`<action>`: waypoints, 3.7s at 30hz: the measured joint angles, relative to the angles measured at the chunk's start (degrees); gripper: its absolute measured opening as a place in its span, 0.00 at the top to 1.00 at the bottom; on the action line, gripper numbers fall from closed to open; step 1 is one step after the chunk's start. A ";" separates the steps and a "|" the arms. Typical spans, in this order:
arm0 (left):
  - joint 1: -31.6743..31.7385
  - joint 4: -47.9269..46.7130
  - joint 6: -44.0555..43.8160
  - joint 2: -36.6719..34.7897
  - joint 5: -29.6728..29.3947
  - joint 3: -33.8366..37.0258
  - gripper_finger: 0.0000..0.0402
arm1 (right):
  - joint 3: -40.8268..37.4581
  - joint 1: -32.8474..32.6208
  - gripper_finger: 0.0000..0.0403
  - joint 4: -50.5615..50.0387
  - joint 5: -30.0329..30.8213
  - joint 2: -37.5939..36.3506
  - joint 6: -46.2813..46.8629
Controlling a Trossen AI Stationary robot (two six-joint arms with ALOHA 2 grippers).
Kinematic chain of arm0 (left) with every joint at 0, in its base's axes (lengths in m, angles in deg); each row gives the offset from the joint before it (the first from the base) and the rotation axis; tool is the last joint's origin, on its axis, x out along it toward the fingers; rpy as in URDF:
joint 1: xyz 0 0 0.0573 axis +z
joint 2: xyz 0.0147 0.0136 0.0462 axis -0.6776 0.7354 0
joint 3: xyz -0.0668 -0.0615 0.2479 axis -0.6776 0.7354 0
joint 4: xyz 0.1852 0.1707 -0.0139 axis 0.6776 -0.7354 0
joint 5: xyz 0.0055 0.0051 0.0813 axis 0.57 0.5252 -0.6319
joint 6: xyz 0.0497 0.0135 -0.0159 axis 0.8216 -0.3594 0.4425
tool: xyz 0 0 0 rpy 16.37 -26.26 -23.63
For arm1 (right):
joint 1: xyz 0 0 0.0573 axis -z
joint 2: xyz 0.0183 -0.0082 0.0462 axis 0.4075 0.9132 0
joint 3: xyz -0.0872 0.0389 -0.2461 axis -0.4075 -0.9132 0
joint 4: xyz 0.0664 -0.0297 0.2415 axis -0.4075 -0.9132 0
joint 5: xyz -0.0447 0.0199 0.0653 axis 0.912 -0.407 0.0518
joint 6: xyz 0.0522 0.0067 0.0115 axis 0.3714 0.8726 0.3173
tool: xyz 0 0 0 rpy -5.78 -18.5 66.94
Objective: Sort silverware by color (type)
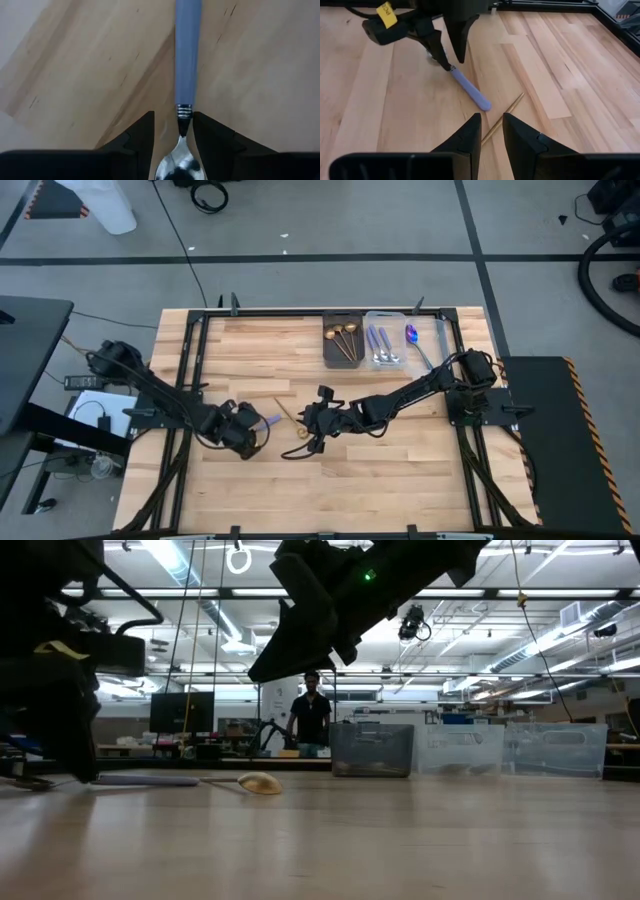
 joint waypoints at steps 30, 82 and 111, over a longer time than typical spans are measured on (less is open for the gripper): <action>-0.67 -0.83 4.08 2.09 3.65 -0.14 0.96 | 0.00 0.04 0.78 0.11 0.00 -0.02 -0.22; 2.54 -4.26 49.06 -6.17 -17.56 -6.15 0.96 | 3.78 3.51 0.52 -6.18 -8.66 -6.33 11.03; 0.90 4.30 78.03 -6.09 -23.74 -6.18 0.96 | 17.27 7.38 0.42 -26.93 -17.57 -6.27 10.95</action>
